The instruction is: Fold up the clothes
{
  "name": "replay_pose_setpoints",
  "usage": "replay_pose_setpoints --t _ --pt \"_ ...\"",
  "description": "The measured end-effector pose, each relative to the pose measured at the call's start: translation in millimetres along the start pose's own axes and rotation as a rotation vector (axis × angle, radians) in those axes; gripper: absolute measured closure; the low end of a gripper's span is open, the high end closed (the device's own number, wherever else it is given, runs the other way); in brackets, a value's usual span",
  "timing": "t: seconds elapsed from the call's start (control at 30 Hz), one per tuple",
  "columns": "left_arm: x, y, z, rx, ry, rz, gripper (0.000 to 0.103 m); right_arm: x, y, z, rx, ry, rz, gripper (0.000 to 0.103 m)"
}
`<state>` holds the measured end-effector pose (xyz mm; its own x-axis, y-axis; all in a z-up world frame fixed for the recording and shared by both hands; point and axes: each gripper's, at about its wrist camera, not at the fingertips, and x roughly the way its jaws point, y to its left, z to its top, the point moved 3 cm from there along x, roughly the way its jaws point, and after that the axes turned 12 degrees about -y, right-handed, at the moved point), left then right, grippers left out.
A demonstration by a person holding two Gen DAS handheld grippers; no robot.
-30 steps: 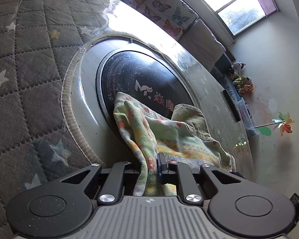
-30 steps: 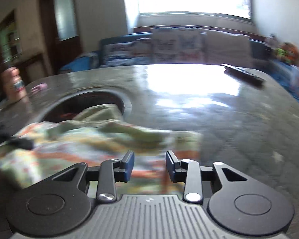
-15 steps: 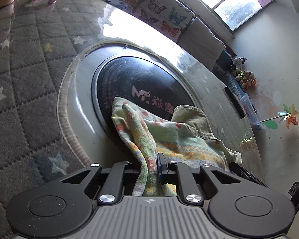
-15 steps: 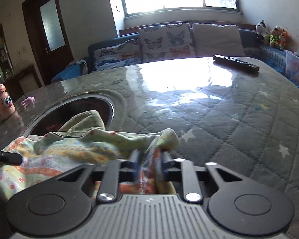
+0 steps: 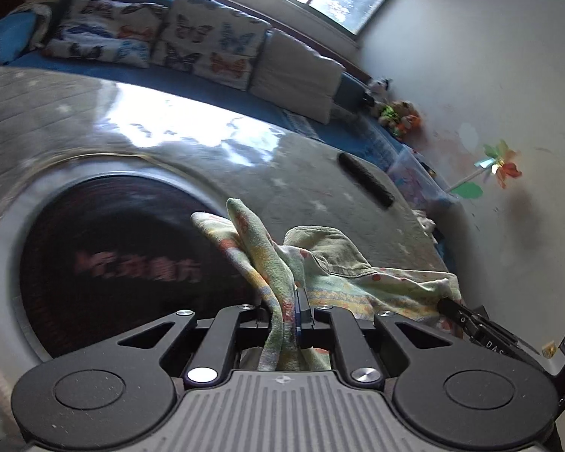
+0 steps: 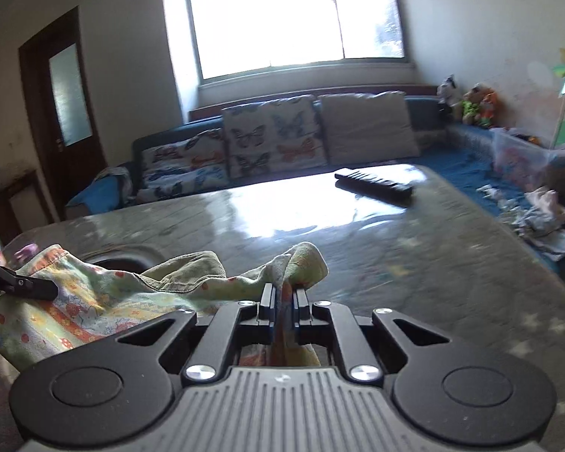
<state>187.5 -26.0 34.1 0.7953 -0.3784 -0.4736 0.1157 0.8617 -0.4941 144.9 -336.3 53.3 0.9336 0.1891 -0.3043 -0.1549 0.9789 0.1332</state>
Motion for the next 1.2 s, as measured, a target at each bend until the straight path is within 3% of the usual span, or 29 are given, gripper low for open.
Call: replay_pose_setpoints --t 0.33,0.5,0.63,0.77,0.87,0.97,1.2 --pt "76.9 -76.6 -21.9 0.136 0.069 -0.109 0.092 -11.8 -91.1 0.5 0.01 -0.015 -0.217 0.095" --pt "94.7 -83.8 -47.2 0.237 0.125 -0.046 0.084 -7.3 -125.4 -26.4 0.05 0.064 -0.308 0.092" --pt "90.1 -85.7 -45.4 0.313 0.085 0.016 0.066 -16.5 -133.8 -30.0 0.046 0.055 -0.341 0.09" --pt "85.5 -90.6 -31.4 0.35 0.025 0.039 0.065 -12.1 -119.5 -19.4 0.045 0.047 -0.253 0.089" --pt "94.9 -101.2 -30.0 0.353 0.045 -0.008 0.067 0.7 -104.6 -16.0 0.054 0.068 -0.159 0.089" --pt "106.8 -114.9 -32.7 0.371 0.076 -0.058 0.078 18.8 -88.9 -19.0 0.058 0.098 -0.094 0.09" --pt "142.8 -137.9 -43.5 0.407 0.143 -0.131 0.085 55.5 -77.1 -26.3 0.061 0.152 -0.057 0.09"
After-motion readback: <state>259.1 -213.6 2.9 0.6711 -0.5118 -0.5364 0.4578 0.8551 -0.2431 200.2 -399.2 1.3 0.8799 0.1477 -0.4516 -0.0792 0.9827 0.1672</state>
